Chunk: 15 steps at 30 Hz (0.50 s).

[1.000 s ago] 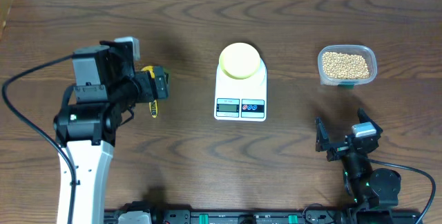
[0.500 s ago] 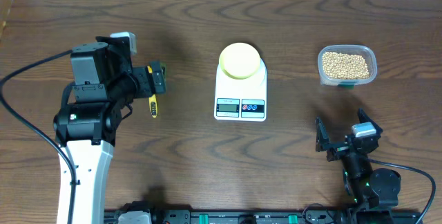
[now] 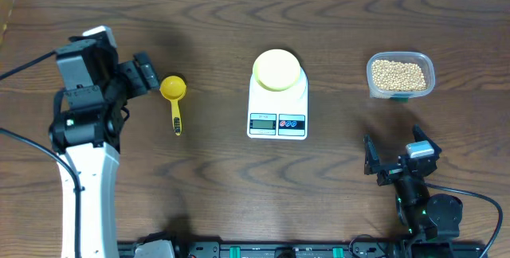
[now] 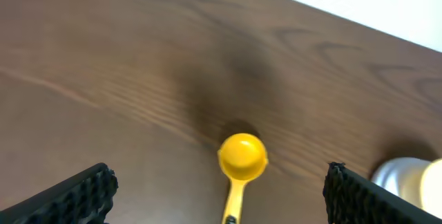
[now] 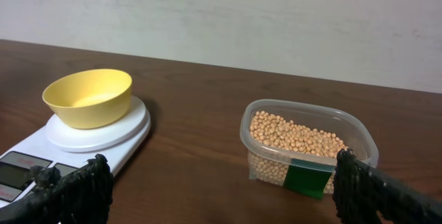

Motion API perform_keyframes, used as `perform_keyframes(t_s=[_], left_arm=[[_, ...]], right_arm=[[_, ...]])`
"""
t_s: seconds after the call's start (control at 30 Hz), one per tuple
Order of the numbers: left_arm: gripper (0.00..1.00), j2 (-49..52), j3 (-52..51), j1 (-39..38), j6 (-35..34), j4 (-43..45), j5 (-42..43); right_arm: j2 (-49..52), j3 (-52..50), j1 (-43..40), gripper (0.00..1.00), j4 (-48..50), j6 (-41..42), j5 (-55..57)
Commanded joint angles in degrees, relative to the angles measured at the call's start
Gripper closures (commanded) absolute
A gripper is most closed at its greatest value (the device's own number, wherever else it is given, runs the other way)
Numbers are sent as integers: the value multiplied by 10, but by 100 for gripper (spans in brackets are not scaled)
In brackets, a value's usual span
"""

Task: Scoop item into bowl and weigh 50g on scale
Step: 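Move the left gripper forward to the yellow scoop's cup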

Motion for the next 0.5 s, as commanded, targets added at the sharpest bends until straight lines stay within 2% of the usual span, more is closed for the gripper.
perform_keyframes(t_s=[0.0,0.27,0.47], left_arm=[[2,3,10,12,-7,8,-9],[2,69,10,12,-13,72,-9],[2,123,10,11,-22,76,-9]], right_arm=[[-2,-1,-3,1,-2,10,-4],[-2,-1,-3,1,-2,10,-4],[-2,-1,-3,1,-2,10,-4]])
